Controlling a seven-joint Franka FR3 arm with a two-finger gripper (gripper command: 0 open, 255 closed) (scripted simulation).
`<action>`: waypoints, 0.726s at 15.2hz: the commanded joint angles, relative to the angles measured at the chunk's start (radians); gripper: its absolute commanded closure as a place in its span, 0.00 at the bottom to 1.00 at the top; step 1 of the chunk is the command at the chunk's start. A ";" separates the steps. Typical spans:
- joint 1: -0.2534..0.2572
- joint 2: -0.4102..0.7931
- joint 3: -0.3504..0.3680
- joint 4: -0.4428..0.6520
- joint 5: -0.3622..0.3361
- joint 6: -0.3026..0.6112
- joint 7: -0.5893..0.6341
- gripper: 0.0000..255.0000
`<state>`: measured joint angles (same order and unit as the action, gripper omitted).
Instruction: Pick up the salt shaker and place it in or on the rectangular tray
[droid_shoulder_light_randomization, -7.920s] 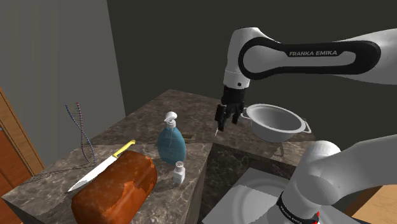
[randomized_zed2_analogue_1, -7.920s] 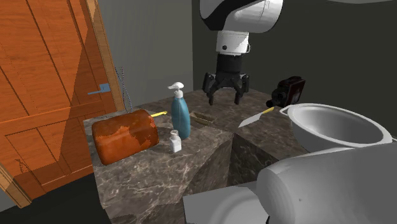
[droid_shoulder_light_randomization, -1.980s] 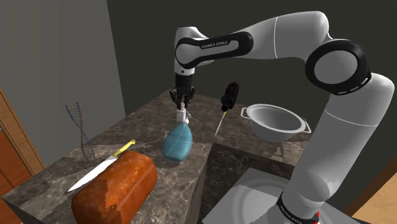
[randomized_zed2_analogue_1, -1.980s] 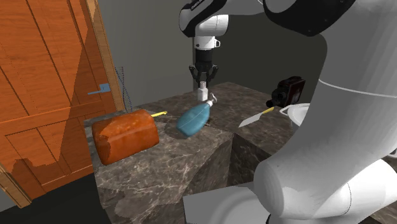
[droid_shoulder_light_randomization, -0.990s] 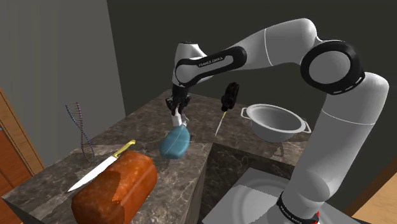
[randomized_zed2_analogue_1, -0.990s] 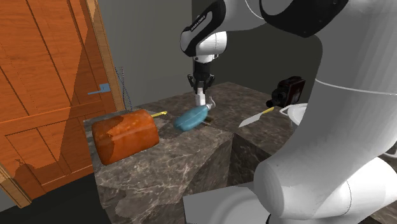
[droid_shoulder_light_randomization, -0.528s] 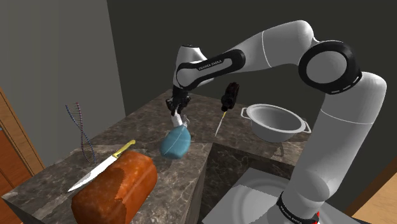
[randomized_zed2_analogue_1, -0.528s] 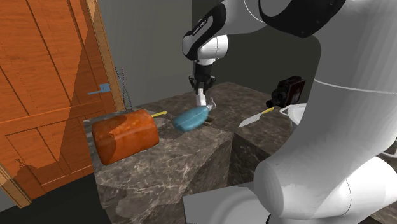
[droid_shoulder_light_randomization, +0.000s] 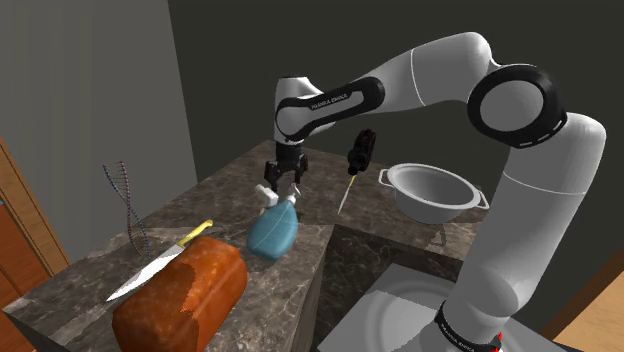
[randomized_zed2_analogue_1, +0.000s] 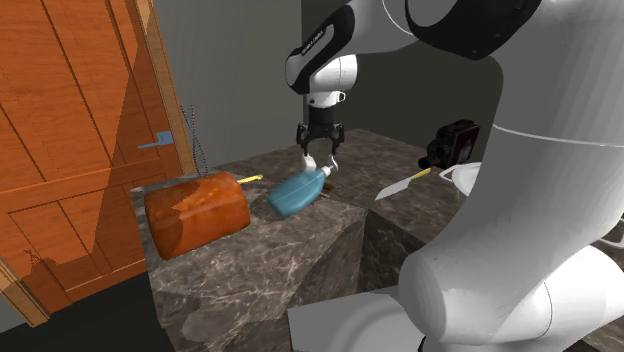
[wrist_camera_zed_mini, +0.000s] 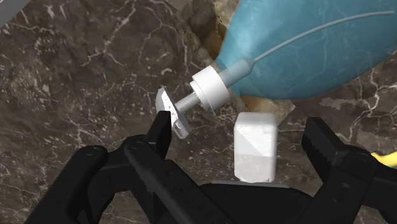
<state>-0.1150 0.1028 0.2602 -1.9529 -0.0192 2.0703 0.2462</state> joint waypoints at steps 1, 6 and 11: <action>0.003 -0.024 0.003 0.017 0.005 -0.043 0.004 0.00; 0.002 -0.040 0.003 0.058 0.010 -0.100 0.001 0.00; 0.002 -0.040 0.003 0.058 0.010 -0.100 0.001 0.00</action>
